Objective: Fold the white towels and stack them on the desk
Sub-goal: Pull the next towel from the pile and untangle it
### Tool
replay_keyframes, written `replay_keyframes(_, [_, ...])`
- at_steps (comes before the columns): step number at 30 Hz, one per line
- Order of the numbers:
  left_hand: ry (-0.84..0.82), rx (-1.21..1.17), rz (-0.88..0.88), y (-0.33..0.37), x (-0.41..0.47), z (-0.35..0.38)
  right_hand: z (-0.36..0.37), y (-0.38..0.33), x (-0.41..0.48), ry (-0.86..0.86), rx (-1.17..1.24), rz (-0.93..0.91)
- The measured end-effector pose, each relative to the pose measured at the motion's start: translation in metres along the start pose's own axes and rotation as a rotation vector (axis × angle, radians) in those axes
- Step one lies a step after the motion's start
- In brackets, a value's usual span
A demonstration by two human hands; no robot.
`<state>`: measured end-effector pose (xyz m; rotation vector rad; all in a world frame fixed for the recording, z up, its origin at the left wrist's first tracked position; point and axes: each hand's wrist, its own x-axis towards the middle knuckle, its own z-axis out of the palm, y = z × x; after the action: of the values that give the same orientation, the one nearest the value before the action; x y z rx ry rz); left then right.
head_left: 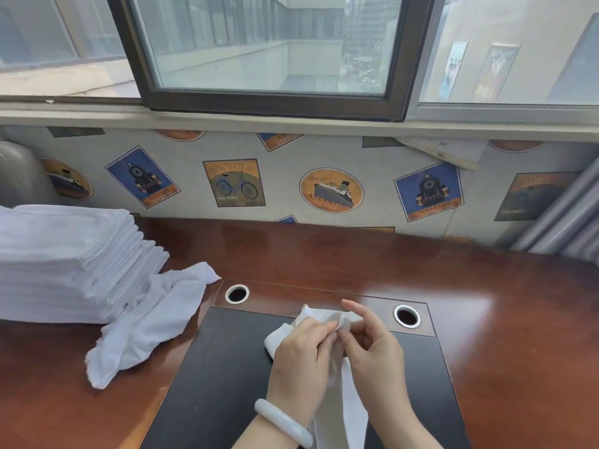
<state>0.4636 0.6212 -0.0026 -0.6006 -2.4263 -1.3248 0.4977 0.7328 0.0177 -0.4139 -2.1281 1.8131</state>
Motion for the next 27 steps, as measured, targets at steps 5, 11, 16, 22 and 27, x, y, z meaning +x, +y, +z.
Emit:
replay_keyframes(5, [-0.063,-0.001,0.017,-0.003,0.004,-0.007,-0.01,-0.001,0.008,-0.146,0.107,0.037])
replay_keyframes(11, [-0.101,0.074,-0.142,-0.011,0.021,-0.008,-0.022,-0.033,0.033,-0.068,0.242,0.002])
replay_keyframes(16, [-0.302,0.294,-0.457,-0.032,0.024,-0.019,-0.054,-0.079,0.072,0.122,0.326,-0.147])
replay_keyframes(22, [-0.393,-0.446,-1.042,-0.04,0.057,-0.074,-0.121,-0.089,0.12,0.2,0.217,-0.119])
replay_keyframes(27, [-0.175,-0.82,-1.013,-0.023,0.116,-0.104,-0.147,-0.083,0.128,0.169,0.193,-0.021])
